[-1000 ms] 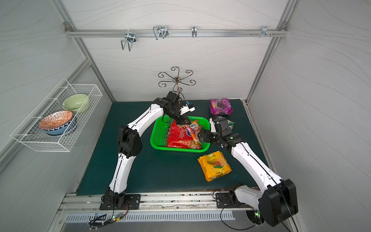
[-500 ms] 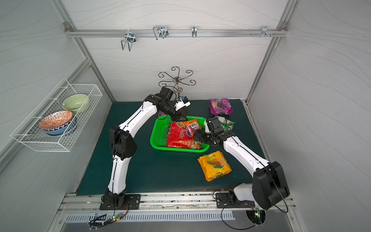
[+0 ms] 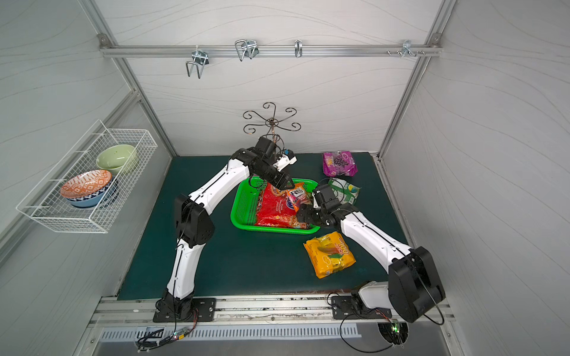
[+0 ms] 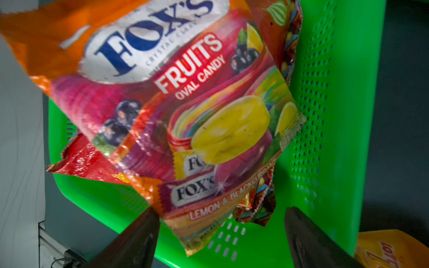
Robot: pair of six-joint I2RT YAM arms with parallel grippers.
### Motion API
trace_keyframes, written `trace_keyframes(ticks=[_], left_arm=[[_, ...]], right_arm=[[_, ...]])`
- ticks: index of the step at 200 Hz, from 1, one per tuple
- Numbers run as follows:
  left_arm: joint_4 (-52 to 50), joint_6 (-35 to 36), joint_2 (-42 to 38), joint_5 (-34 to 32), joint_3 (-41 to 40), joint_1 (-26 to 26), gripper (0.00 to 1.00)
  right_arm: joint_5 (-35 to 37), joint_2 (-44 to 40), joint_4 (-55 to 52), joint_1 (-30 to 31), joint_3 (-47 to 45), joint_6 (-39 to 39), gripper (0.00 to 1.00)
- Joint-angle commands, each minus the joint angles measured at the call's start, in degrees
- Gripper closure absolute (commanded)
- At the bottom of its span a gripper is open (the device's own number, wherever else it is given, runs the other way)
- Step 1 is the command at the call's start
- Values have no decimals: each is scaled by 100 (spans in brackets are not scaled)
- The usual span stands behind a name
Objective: Put the candies in the basket
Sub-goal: Place the candy in the basket.
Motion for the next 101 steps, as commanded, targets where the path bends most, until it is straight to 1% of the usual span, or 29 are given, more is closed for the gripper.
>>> trace_keyframes(ticks=[1,15,24,37,58,64,69,81,86,94,101], left_arm=[[-236,-499,217,-605,235,-72,38],[-356,-601,234,-404,240,-94,40],[-424,-647,235,-265,219,-107,44],[-444,-752,192,-61,81,-128,56],[-342,-923,-1,433,-284,-135,73],[-325,-1006,-57,494,-359,-133,80],[-306,-1090,-111,544,-427,-125,87],[-219,-1252,-281,635,-650,-122,98],[-167,-1321,-378,649,-781,-127,100],[-51,-1432,-556,630,-1019,-123,100],[52,-1540,-711,591,-1247,-127,100]], right_arm=[[335,-485,-202,9,-129,213,13],[505,-770,-327,-80,-163,313,11],[699,-978,-509,-222,-145,430,10],[872,-1237,-751,-521,-97,495,9],[961,-1510,-957,-1043,7,310,7],[936,-1534,-1000,-1221,48,241,6],[867,-1540,-1026,-1371,65,194,6],[490,-1510,-1000,-1795,95,32,5],[171,-1490,-915,-1980,79,-79,5],[-337,-1436,-670,-2315,19,-212,4],[-459,-1402,-591,-2454,0,-231,4]])
